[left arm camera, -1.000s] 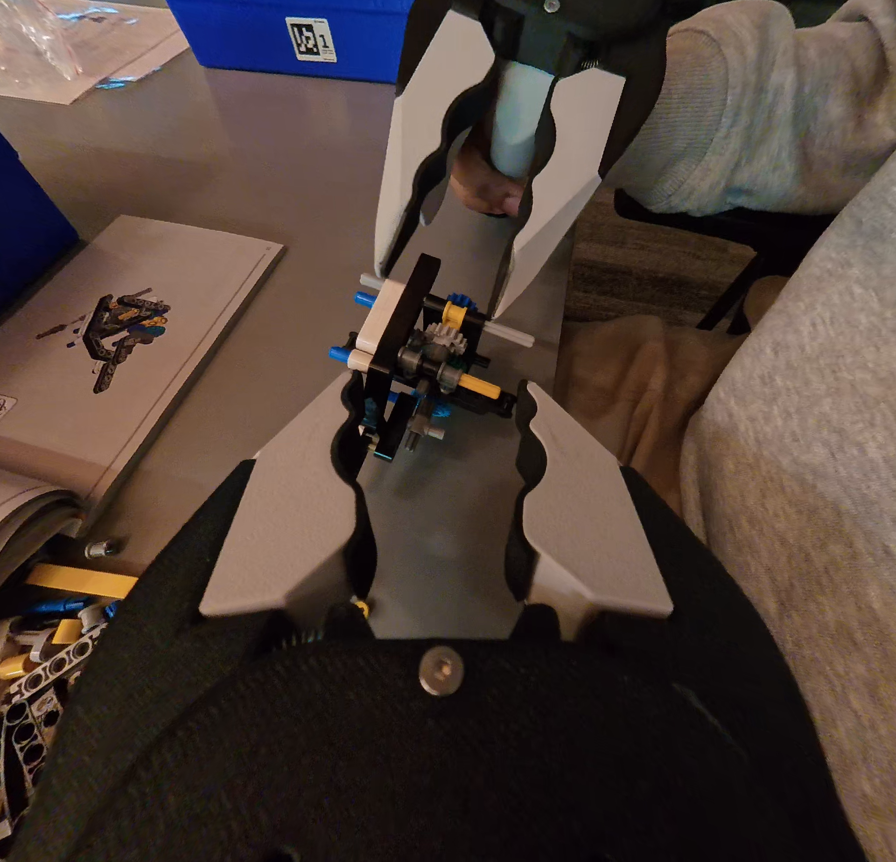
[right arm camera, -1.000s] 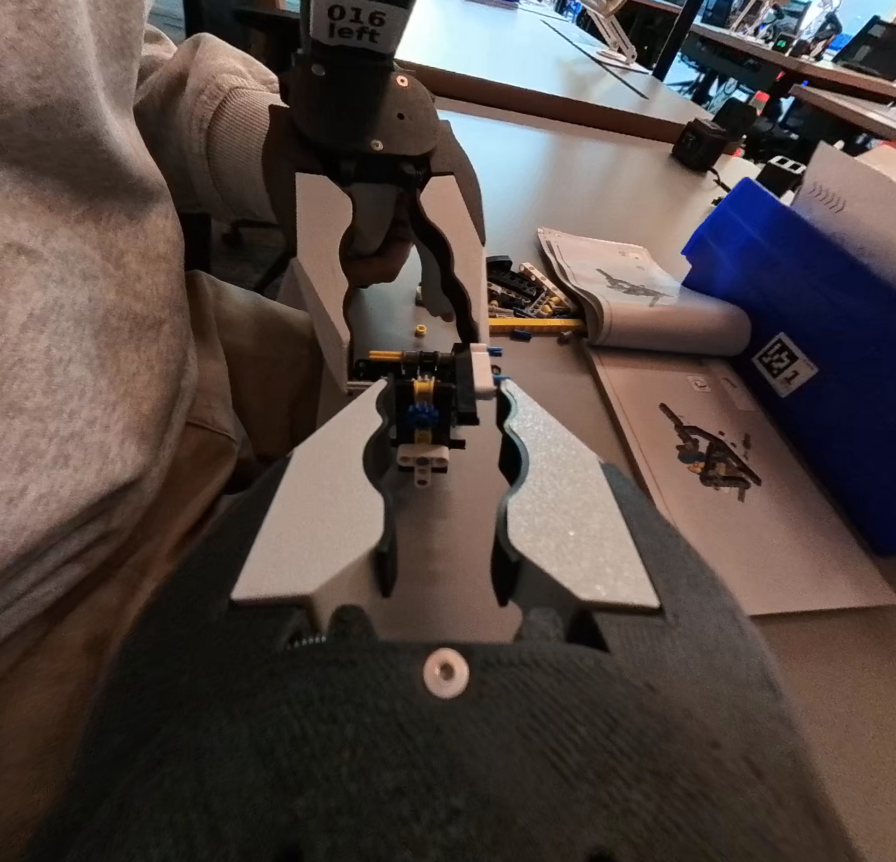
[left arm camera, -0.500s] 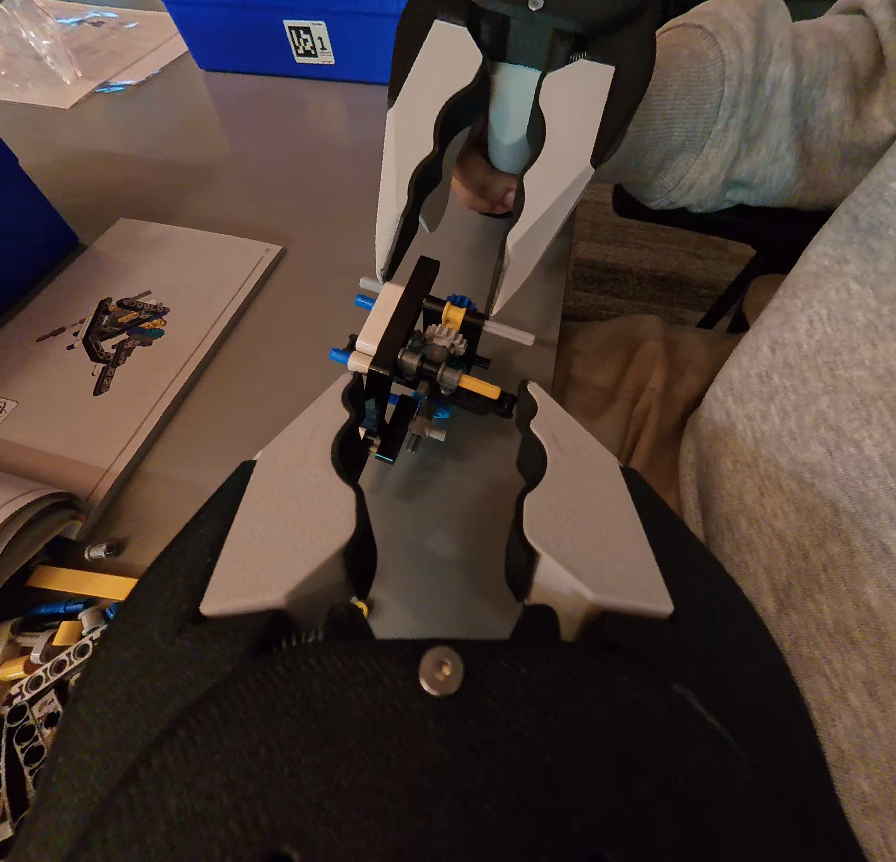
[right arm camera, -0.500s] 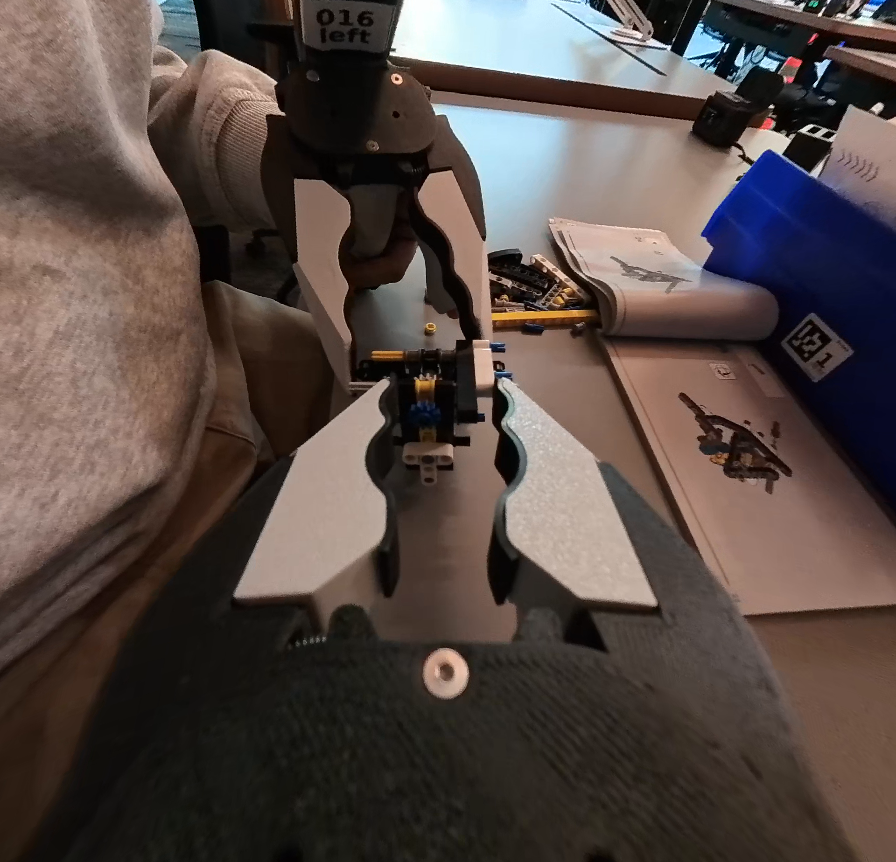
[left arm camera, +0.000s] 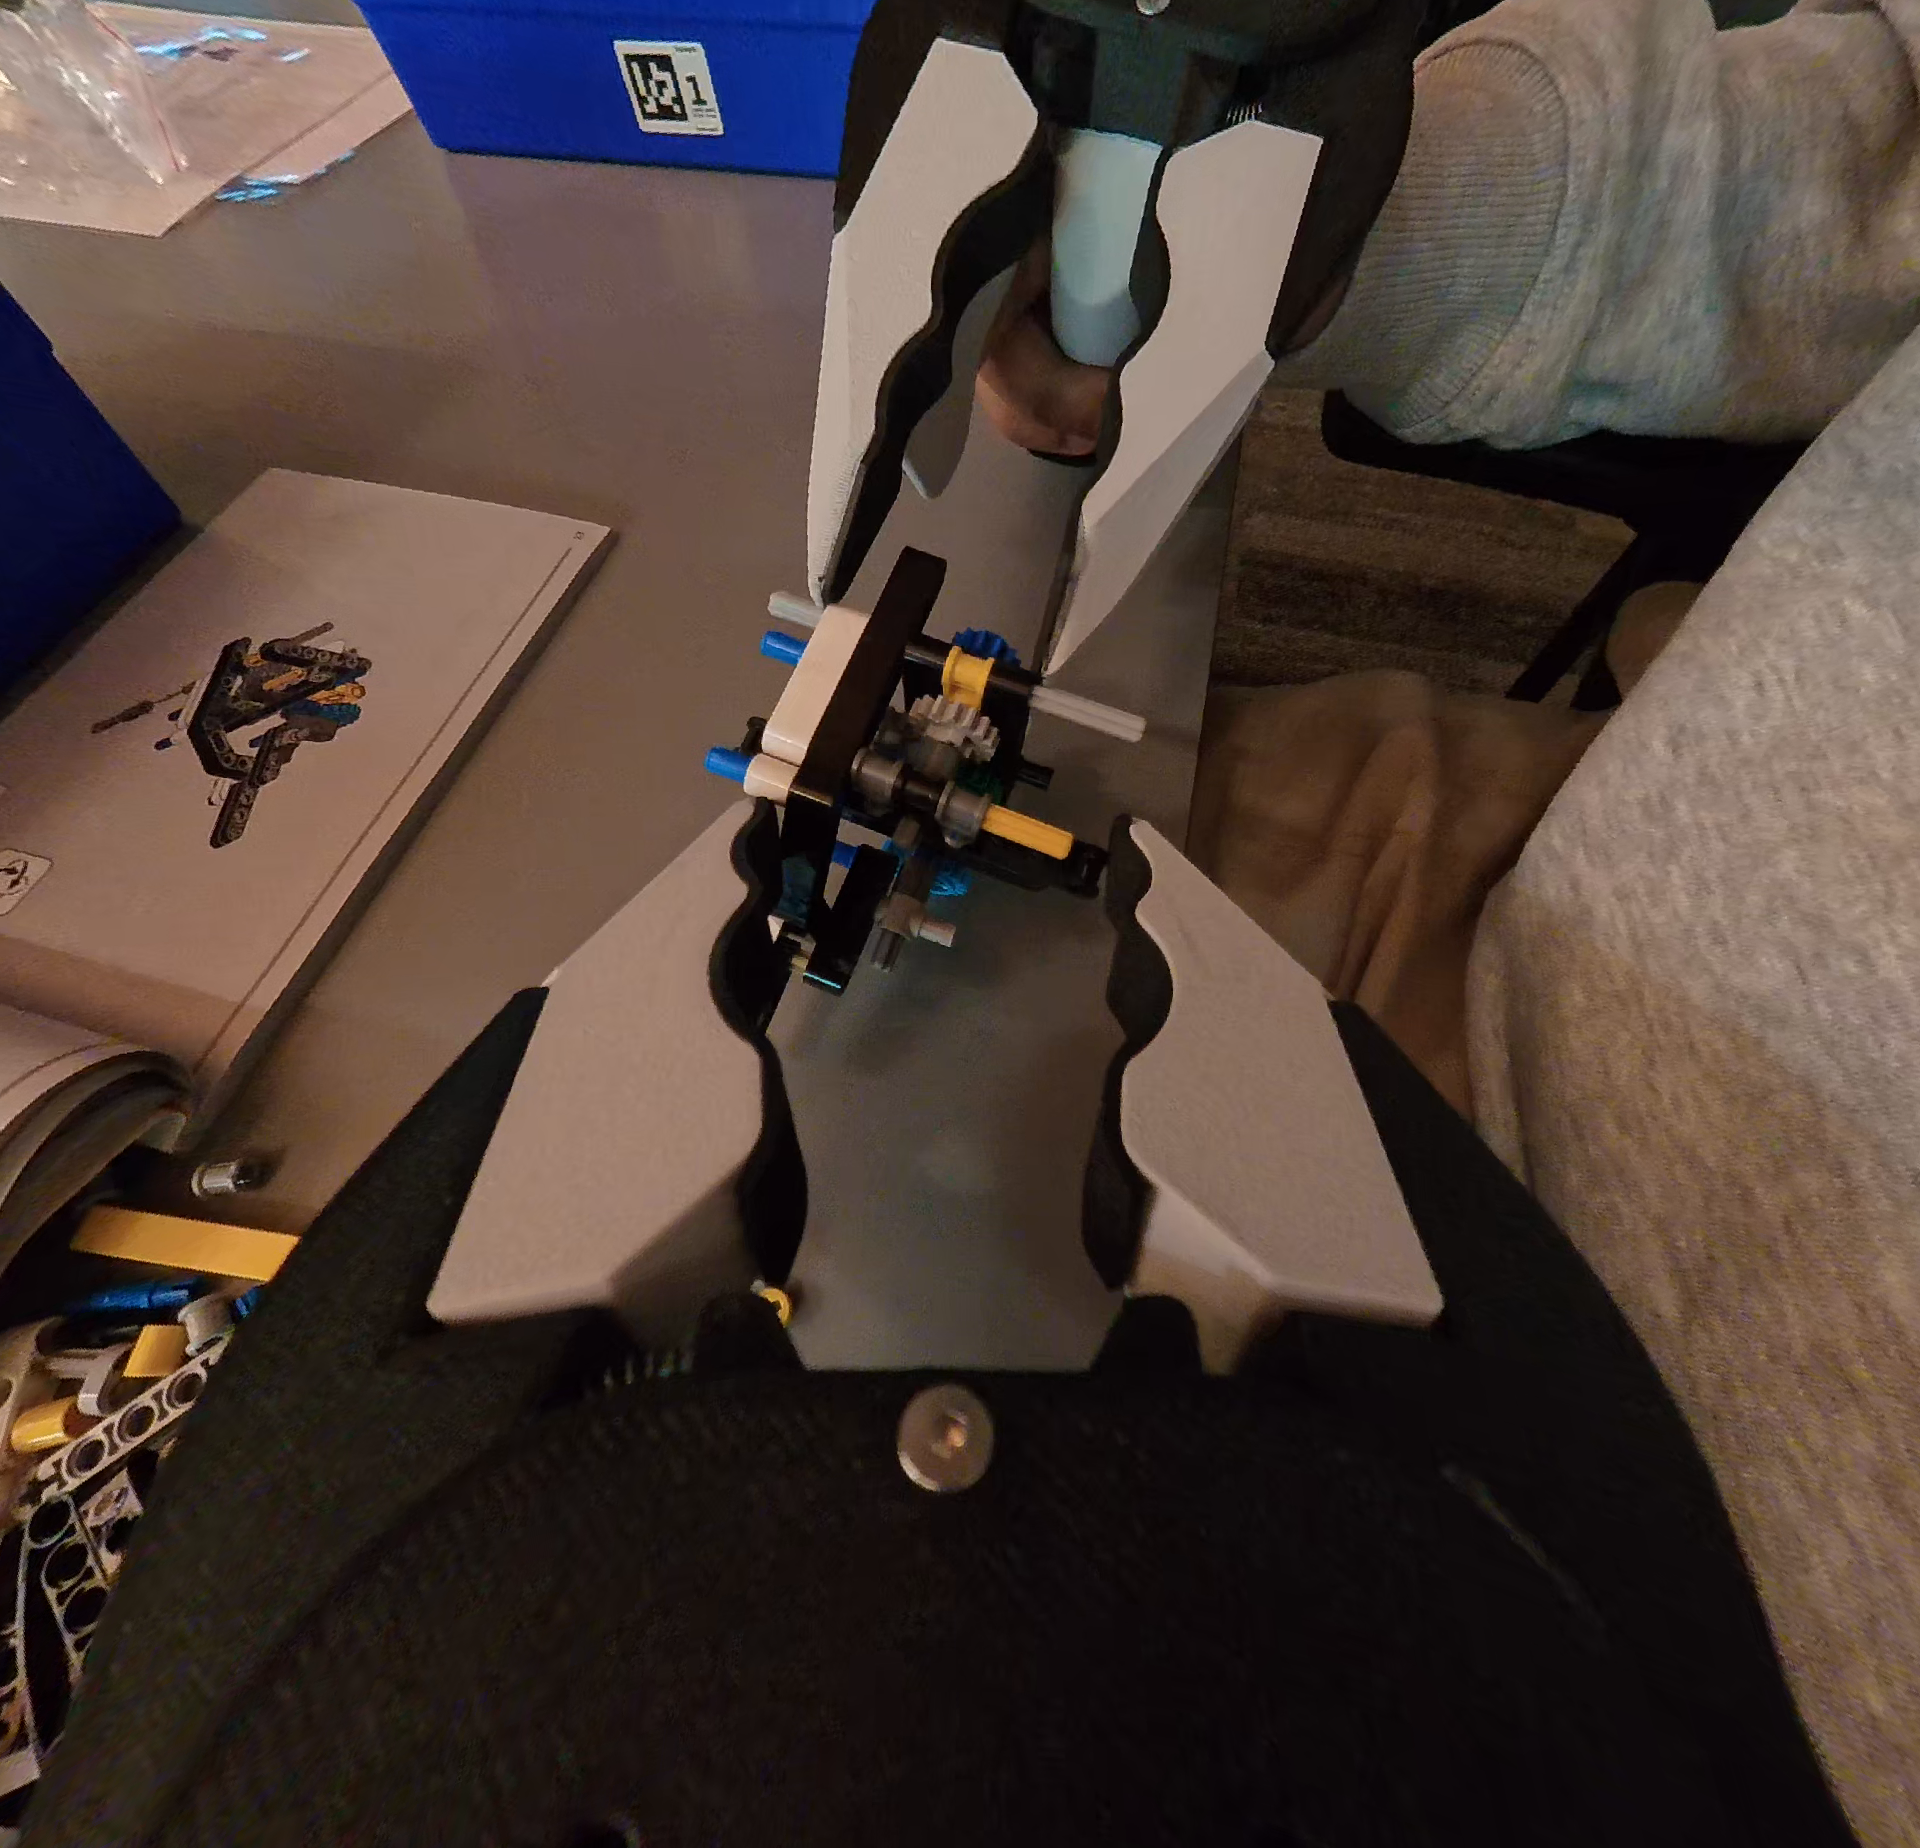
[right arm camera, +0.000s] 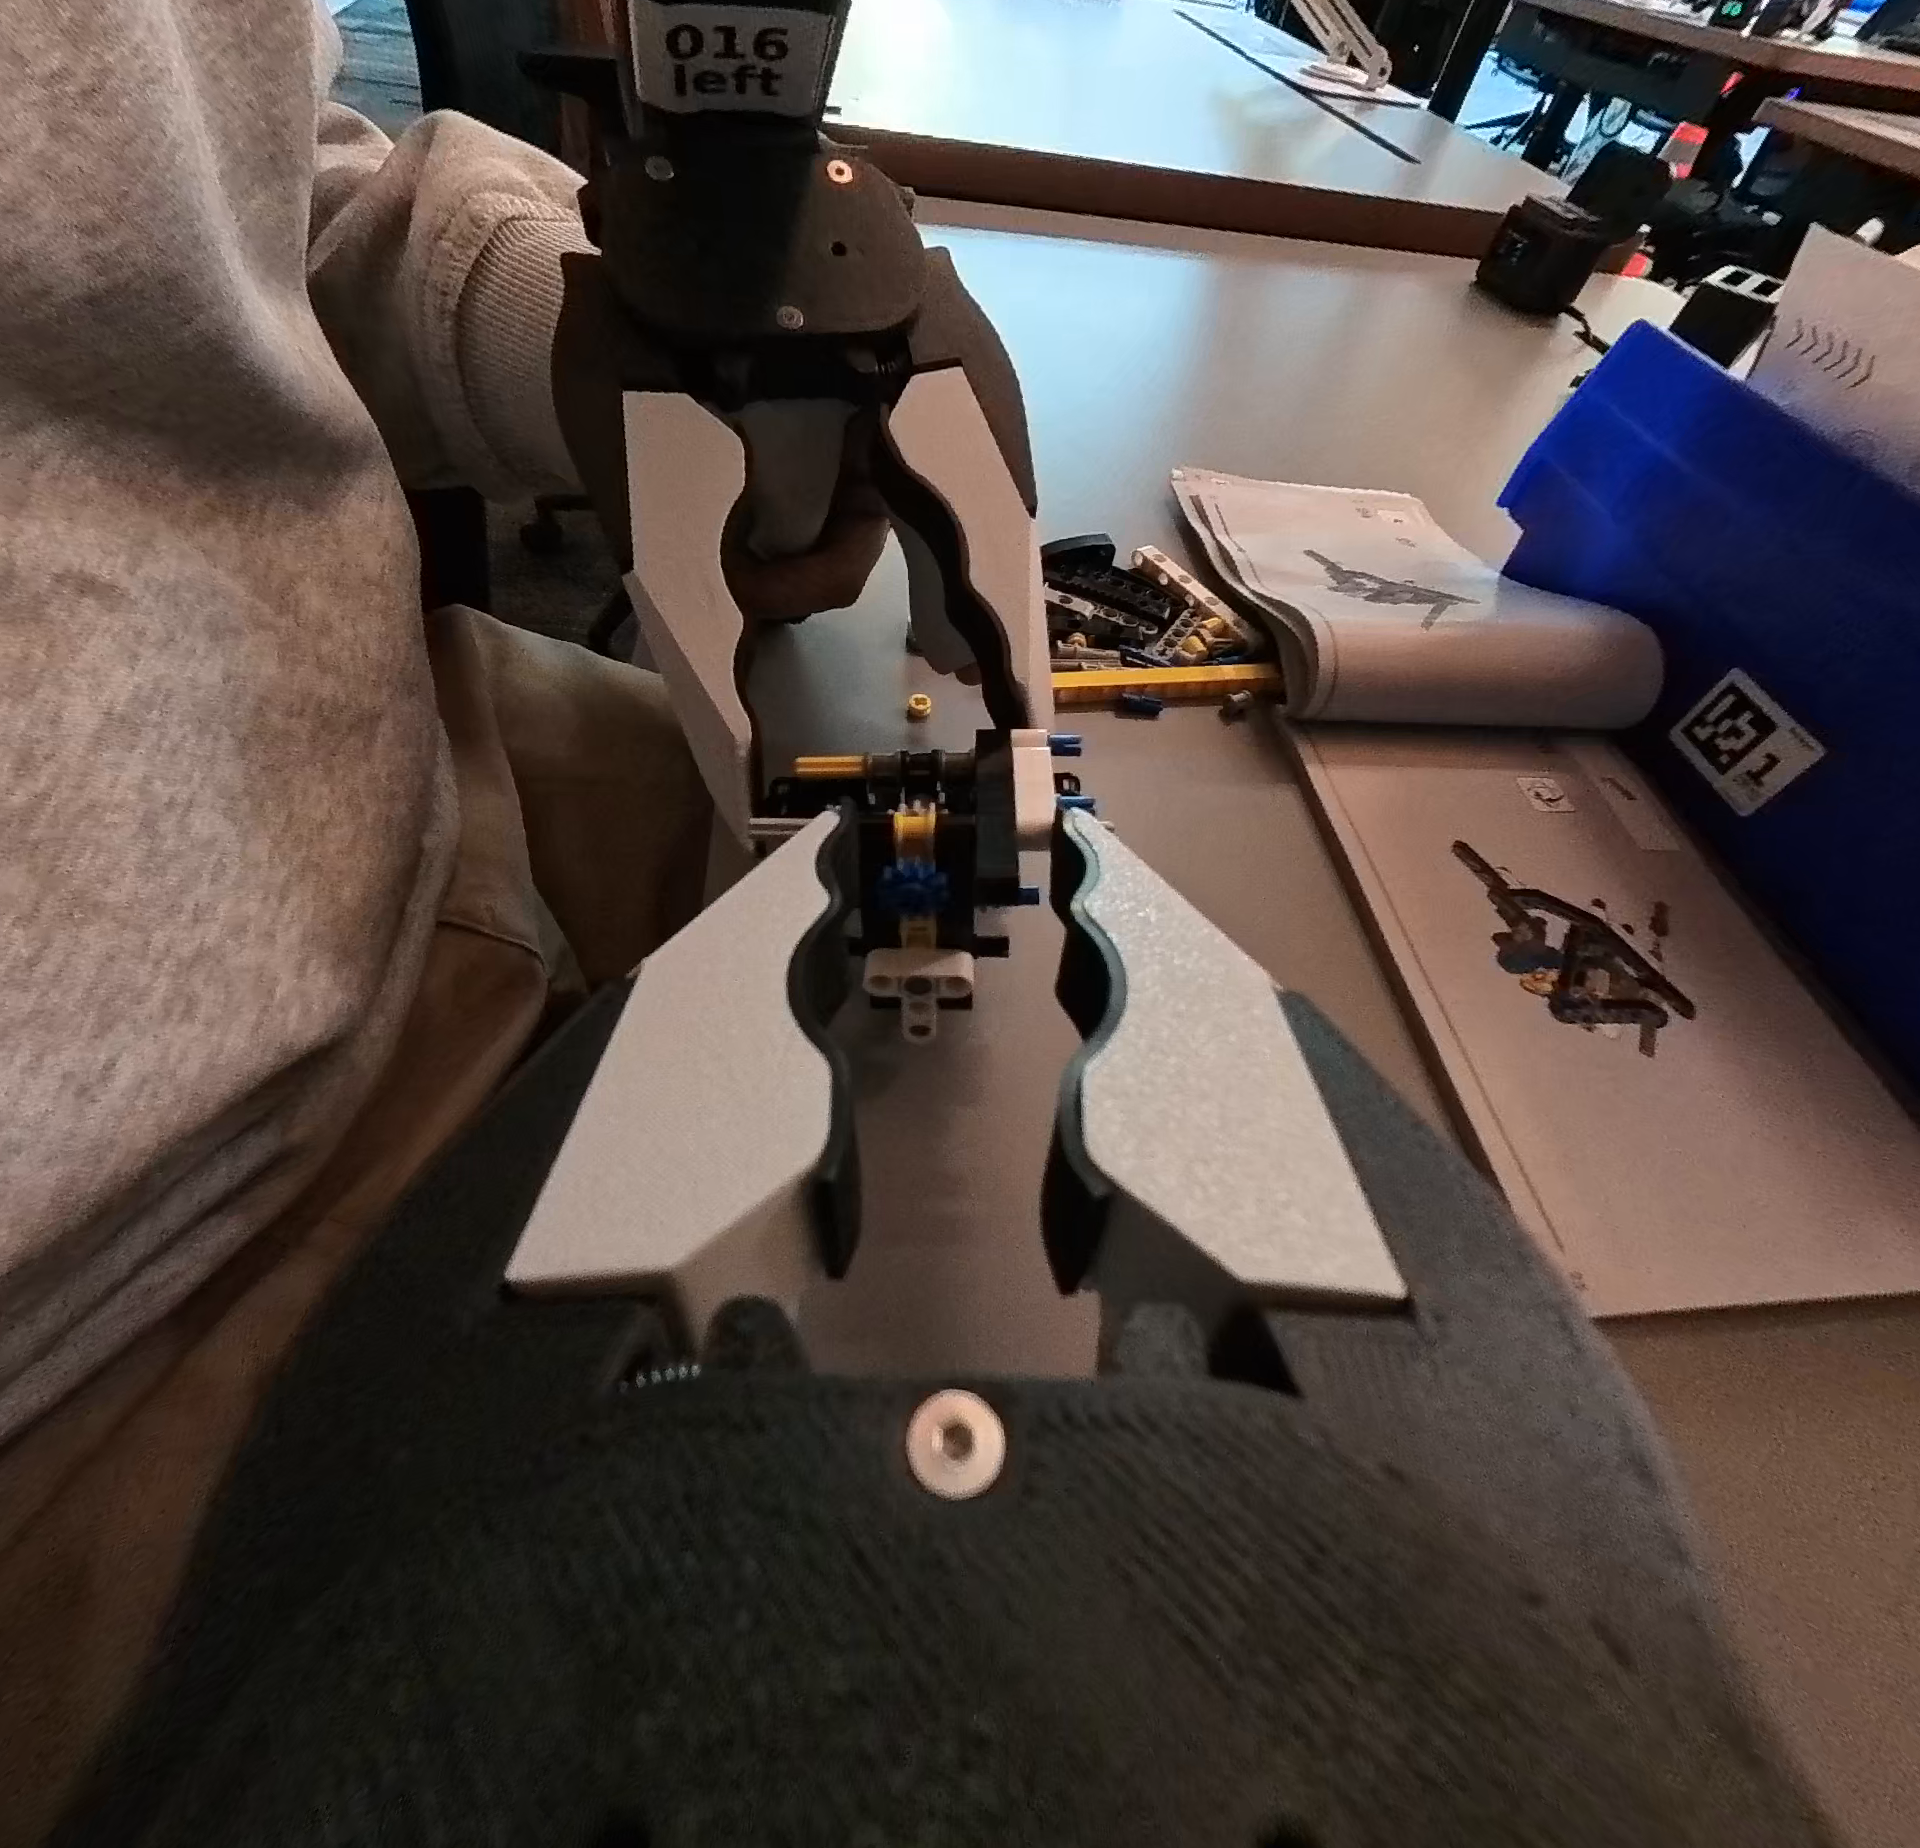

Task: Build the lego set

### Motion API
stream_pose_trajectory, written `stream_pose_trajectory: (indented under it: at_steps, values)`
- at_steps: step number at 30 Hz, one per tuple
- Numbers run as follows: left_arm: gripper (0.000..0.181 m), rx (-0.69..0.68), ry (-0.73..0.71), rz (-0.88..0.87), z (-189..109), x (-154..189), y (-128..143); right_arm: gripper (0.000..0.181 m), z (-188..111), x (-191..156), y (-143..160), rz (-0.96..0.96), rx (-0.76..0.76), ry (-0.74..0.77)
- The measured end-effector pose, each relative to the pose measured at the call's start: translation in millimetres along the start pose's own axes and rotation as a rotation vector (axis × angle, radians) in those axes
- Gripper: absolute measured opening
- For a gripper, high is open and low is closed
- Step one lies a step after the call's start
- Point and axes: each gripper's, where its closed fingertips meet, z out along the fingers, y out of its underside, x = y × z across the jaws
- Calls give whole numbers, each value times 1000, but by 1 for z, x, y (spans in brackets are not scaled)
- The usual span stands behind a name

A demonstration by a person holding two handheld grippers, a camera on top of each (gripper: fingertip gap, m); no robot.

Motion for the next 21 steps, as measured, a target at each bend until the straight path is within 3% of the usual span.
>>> stream_pose_trajectory:
  at_steps: [1, 10, 15, 21]
  values:
    - [61, 0, 0, 0, 0, 0, 0, 37, 0, 0, 0, 0, 0, 0]
    - [61, 2, 0, -5, 0, -1, 0, 38, 0, 2, -1, -38, 0, 16]
    - [62, 1, 6, 0, 0, 0, 0, 66, -1, 13, -1, -33, 16, 83]
    - [61, 1, 20, 12, 0, 3, -1, 57, 1, 5, 1, 17, 16, 0]
